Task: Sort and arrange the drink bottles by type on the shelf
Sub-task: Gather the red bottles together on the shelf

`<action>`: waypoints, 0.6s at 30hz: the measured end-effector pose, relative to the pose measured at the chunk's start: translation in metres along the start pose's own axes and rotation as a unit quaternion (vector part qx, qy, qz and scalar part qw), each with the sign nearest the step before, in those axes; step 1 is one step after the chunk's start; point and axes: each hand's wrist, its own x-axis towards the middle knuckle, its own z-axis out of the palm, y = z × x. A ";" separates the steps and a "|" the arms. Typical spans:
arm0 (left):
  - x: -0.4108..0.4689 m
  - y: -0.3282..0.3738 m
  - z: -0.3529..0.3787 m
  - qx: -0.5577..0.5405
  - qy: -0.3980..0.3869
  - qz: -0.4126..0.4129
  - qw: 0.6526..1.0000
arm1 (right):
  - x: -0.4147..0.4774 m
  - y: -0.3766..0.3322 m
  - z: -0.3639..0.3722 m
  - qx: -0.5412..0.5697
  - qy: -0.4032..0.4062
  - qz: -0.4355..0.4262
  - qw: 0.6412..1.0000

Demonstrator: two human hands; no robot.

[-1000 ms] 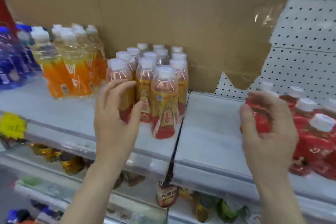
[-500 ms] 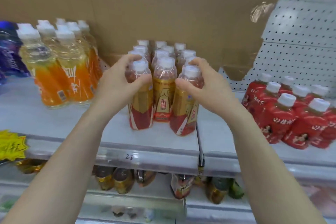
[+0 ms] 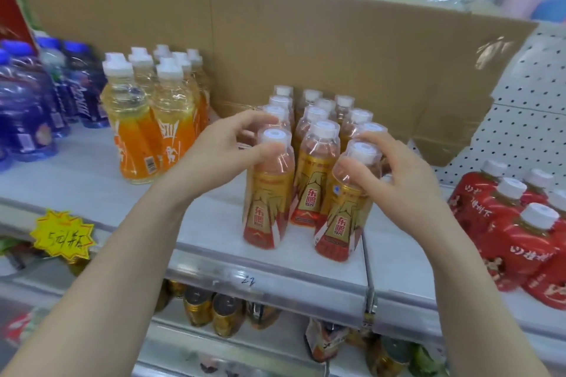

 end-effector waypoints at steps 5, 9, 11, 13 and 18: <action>0.001 -0.005 0.005 0.005 0.022 0.025 0.999 | -0.003 -0.008 0.003 -0.015 0.014 0.010 1.000; 0.002 -0.008 -0.001 0.017 -0.007 0.054 0.998 | -0.009 -0.022 0.006 0.019 -0.010 0.015 1.000; 0.004 -0.007 -0.005 0.021 -0.033 0.060 0.997 | -0.011 -0.030 0.012 0.040 -0.025 0.007 0.999; 0.005 -0.010 -0.008 0.020 -0.043 0.070 0.996 | -0.012 -0.039 0.021 0.048 -0.025 -0.008 0.998; 0.008 -0.028 -0.019 -0.008 -0.019 0.090 0.996 | -0.008 -0.052 0.042 0.046 0.011 -0.026 0.999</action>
